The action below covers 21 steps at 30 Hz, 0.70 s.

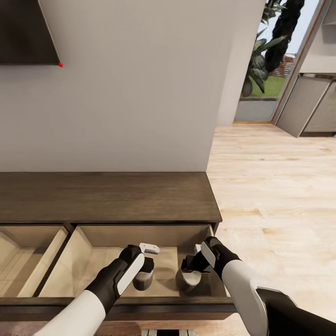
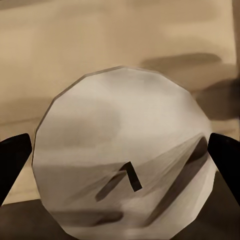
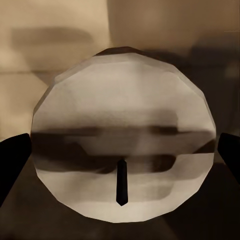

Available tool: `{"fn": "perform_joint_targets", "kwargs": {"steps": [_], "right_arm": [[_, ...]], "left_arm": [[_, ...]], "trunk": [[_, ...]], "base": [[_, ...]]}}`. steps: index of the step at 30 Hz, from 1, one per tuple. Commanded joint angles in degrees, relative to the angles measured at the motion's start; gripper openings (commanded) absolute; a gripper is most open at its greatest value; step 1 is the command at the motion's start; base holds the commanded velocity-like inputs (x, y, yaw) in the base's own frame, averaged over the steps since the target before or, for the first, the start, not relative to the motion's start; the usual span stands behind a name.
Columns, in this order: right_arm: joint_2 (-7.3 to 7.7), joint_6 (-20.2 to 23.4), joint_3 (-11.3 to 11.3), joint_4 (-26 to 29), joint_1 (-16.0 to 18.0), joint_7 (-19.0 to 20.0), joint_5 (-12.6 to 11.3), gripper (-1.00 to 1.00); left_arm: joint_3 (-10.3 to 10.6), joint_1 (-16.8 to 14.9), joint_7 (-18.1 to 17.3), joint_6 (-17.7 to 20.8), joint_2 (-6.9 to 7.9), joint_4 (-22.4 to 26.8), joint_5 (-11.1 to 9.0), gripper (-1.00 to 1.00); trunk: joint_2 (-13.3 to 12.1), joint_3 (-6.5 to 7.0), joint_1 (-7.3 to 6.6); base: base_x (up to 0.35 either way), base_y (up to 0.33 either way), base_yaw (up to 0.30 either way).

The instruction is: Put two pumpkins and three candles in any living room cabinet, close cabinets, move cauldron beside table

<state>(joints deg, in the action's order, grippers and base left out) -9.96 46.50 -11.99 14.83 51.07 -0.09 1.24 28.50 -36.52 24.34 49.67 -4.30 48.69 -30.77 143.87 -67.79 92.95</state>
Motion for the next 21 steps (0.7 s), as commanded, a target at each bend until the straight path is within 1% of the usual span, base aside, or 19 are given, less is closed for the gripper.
{"fn": "perform_joint_targets", "kwargs": {"steps": [1, 2, 10, 13, 15, 18, 21], "right_arm": [[-0.04, 0.3, -0.4, 0.1, 0.0, 0.3, 0.0, -1.00], [-0.04, 0.3, -0.4, 0.1, 0.0, 0.3, 0.0, -1.00], [-0.04, 0.3, -0.4, 0.1, 0.0, 0.3, 0.1, -1.00], [-0.04, 0.2, -0.4, 0.2, 0.0, 0.3, 0.2, -1.00], [-0.04, -1.1, -0.4, 0.2, 0.0, 0.2, 0.2, -1.00], [-0.04, -3.9, -0.4, 0.1, 0.0, -0.1, 0.4, -1.00], [-0.04, -4.8, -0.4, 0.1, 0.0, -0.3, 0.4, -1.00]], "left_arm": [[0.1, 0.0, 0.5, 0.1, 0.04, 0.1, -0.6, -1.00], [0.1, 0.0, 0.5, 0.1, 0.06, 0.1, -0.6, -1.00], [0.1, 0.0, 0.5, -0.9, 0.08, 0.1, -0.4, -1.00], [0.1, 0.0, 0.5, -1.3, 0.05, 0.1, 1.1, -1.00], [0.1, 0.0, 0.5, -1.9, 0.01, 0.1, 2.2, -1.00], [0.1, 0.0, 0.5, -2.4, 0.05, 0.1, 2.7, -1.00], [0.1, 0.0, 0.5, -2.6, 0.07, 0.0, 2.9, -1.00]], "trunk": [[0.0, -0.27, 0.01], [0.1, -0.50, 0.03], [0.1, -0.50, 0.03], [0.1, -0.50, 0.03], [0.1, -0.50, 0.03], [0.1, -0.50, 0.03], [0.1, -0.50, 0.03]], "base": [[0.000, 0.000, 0.000], [0.000, 0.000, 0.000], [0.000, 0.000, 0.000], [0.000, 0.000, 0.000], [0.000, 0.000, 0.000], [0.000, 0.000, 0.000], [0.000, 0.000, 0.000]]}}
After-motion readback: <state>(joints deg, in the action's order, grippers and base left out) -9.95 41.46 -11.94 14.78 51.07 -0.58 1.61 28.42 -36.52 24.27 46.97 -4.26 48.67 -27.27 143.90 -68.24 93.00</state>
